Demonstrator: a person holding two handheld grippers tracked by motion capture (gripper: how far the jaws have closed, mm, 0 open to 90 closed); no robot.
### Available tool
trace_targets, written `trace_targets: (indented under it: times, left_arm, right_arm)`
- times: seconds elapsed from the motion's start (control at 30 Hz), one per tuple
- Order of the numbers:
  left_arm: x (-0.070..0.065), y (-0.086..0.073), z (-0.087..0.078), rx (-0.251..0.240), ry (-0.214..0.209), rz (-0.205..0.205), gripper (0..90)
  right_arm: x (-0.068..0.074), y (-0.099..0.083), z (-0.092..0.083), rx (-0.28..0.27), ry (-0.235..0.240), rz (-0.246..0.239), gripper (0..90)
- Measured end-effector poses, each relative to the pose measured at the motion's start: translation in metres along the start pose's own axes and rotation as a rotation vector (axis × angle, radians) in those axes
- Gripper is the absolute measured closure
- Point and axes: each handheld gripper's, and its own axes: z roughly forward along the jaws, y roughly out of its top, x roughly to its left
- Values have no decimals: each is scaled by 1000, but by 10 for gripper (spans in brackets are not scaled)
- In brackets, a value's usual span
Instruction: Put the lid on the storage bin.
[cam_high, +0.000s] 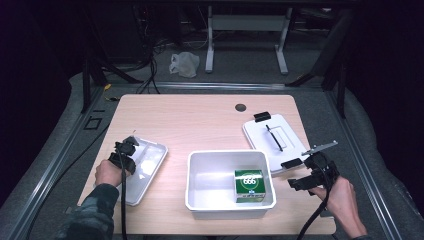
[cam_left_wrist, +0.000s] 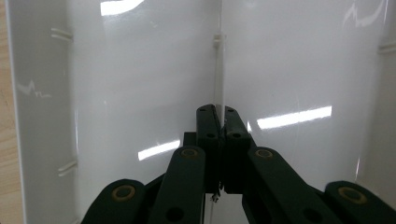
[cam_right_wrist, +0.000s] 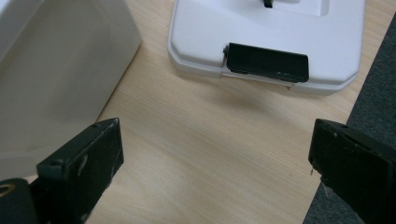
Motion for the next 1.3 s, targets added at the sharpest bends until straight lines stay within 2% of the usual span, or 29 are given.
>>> trace_targets:
  times: [0.13, 0.27, 0.47, 0.6, 0.7, 0.87, 1.0, 1.17, 1.3]
  left_arm:
    - [2, 0, -3, -11, -7, 1, 888]
    - [3, 0, -14, -48, -8, 21, 889]
    - [1, 0, -39, -114, -7, 96, 889]
    - [-2, 0, -56, -154, -41, 150, 889]
    - [-4, 2, -66, -173, -42, 182, 889]
    - [-3, 7, -89, -194, -70, 256, 889]
    - [-5, 14, -110, -209, -113, 326, 889]
    - [-18, 21, -133, -208, -134, 422, 890]
    - [-34, 24, -149, -216, -144, 498, 890]
  right_arm:
    - [-1, -1, -1, -4, 2, -1, 30]
    - [-1, -2, -2, -4, 8, -3, 31]
    - [-1, -2, -1, 3, 2, -4, 30]
    - [1, -1, 0, 7, 1, -16, 31]
    - [1, 0, 0, 10, 3, -17, 31]
    - [-2, -2, 1, 17, 5, -13, 31]
    - [-4, -2, 1, 17, 5, -8, 32]
    - [-4, -1, 2, 22, 8, -13, 33]
    - [-3, 0, 2, 25, 12, -15, 33]
